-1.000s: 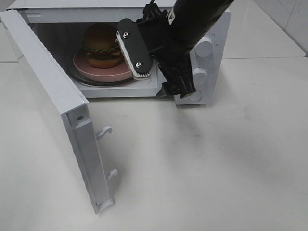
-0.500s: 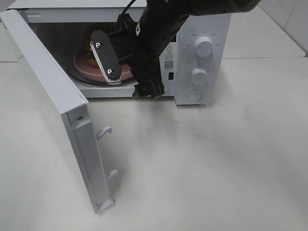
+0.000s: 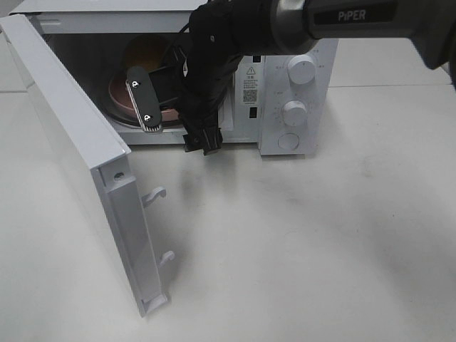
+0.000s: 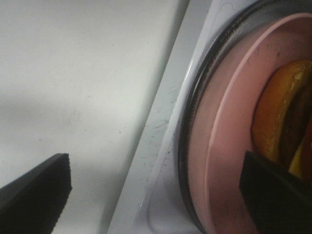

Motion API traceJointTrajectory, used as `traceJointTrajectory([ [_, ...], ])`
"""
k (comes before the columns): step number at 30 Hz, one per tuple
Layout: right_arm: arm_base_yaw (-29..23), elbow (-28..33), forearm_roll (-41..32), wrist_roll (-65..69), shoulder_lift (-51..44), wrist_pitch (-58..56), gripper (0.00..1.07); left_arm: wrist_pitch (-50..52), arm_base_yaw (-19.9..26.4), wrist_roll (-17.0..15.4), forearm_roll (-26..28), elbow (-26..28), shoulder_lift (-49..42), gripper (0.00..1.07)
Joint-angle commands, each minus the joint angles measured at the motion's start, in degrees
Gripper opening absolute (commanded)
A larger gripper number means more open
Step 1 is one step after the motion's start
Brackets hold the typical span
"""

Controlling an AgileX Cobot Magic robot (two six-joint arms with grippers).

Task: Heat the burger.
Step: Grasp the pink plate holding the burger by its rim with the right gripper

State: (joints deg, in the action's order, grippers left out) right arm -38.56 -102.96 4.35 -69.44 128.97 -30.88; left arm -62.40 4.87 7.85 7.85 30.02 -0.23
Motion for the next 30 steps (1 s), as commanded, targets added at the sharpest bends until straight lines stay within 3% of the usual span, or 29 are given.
traceJointTrajectory([
  [1, 0.46, -2.41, 1.15, 1.89, 1.66, -0.17, 0.88, 0.74, -0.23, -0.34, 0.4, -0.17, -0.29, 0.98],
  [9, 0.52, -12.09, 1.89, 4.81, 8.02, -2.06, 0.86, 0.74, -0.23, -0.34, 0.4, -0.17, -0.29, 0.98],
  [15, 1.2, -14.27, 2.23, 6.02, 9.68, -2.12, 0.79, 0.74, -0.23, -0.34, 0.4, -0.17, -0.29, 0.98],
  [18, 1.89, -14.44, 2.23, 5.39, 9.97, -1.78, 0.71, 0.74, -0.23, -0.34, 0.34, -0.17, -0.29, 0.98],
  [19, 1.89, -14.38, 2.23, 4.87, 10.14, -1.78, 0.62, 0.74, -0.23, -0.34, 0.34, -0.17, -0.29, 0.98],
  [20, 1.89, -14.38, 2.23, 4.87, 10.14, -1.78, 0.62, 0.74, -0.23, -0.34, 0.34, -0.17, -0.29, 0.98],
  [21, 1.89, -14.38, 2.52, 4.58, 10.14, -1.78, 0.48, 0.74, -0.23, -0.34, 0.34, -0.17, -0.29, 0.98],
  [22, 1.89, -14.38, 2.69, 4.58, 10.14, -1.78, 0.41, 0.74, -0.23, -0.34, 0.34, -0.17, -0.29, 0.98],
  [23, 1.89, -14.38, 2.69, 4.58, 10.14, -1.72, 0.22, 0.74, -0.23, -0.34, 0.34, -0.17, -0.29, 0.98],
  [26, 1.89, -14.38, 2.69, 4.58, 10.14, -1.78, 0.15, 0.74, -0.23, -0.34, 0.34, -0.17, -0.29, 0.98],
  [27, 1.89, -14.38, 2.58, 4.58, 10.14, -1.89, 0.0, 0.74, -0.23, -0.34, 0.34, -0.17, -0.29, 0.98],
  [30, 1.89, -14.38, 2.46, 4.64, 10.14, -2.18, 0.0, 0.74, -0.23, -0.34, 0.34, -0.17, -0.29, 0.98],
])
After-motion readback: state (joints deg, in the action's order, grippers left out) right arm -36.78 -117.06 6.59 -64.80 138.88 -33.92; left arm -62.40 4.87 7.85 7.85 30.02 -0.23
